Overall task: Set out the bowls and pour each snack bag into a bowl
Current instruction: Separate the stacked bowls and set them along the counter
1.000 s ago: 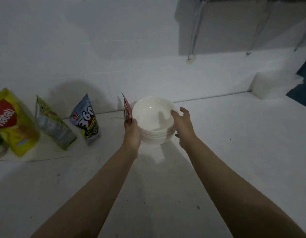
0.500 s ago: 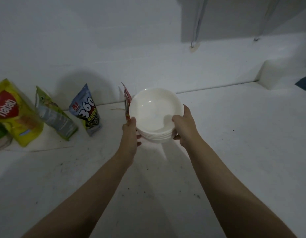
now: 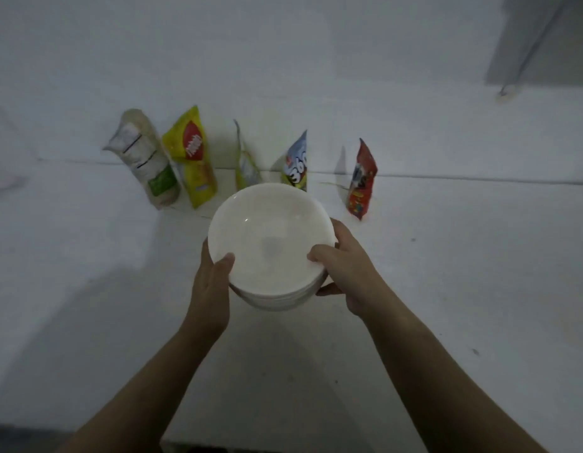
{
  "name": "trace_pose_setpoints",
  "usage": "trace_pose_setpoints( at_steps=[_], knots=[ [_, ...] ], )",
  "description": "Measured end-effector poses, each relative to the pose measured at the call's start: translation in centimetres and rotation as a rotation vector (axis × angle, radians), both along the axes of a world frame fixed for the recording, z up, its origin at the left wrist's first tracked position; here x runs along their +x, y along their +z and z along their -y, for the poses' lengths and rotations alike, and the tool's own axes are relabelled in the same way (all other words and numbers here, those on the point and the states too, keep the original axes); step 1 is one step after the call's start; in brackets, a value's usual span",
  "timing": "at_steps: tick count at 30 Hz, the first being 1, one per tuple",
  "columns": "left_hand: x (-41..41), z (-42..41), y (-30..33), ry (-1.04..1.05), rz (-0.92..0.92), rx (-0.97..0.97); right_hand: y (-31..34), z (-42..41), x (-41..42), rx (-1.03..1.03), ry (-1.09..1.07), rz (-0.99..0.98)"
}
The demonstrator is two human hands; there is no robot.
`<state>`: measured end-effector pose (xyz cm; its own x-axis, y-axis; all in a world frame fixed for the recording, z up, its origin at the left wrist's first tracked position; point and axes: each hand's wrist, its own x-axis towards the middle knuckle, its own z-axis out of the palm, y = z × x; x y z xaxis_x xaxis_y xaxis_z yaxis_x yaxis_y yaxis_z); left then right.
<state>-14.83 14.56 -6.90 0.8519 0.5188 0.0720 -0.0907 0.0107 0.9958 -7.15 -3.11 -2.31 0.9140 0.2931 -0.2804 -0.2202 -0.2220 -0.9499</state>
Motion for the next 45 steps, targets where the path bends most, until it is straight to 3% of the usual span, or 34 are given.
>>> trace_pose_setpoints(
  at_steps=[11, 20, 35, 42, 45],
  knots=[
    [-10.9, -21.9, 1.0, 0.256, -0.062, -0.025, -0.8, -23.1, -9.4, -0.016, 0.212, -0.039],
    [-16.4, -32.1, -0.9, 0.288, -0.201, 0.039, -2.3, -34.4, -14.1, -0.116, 0.247, 0.037],
    [-15.9, -36.9, -1.3, 0.218, -0.281, 0.283, -1.5, -38.9, -14.4, -0.254, 0.154, 0.436],
    [-13.5, -39.0, -0.8, 0.214, -0.305, 0.496, -0.6, -37.5, -11.7, -0.285, 0.219, 0.173],
    [-12.8, -39.6, -0.5, 0.246, -0.293, 0.660, -0.6, -37.6, -11.4, -0.251, 0.187, 0.211]
  ],
)
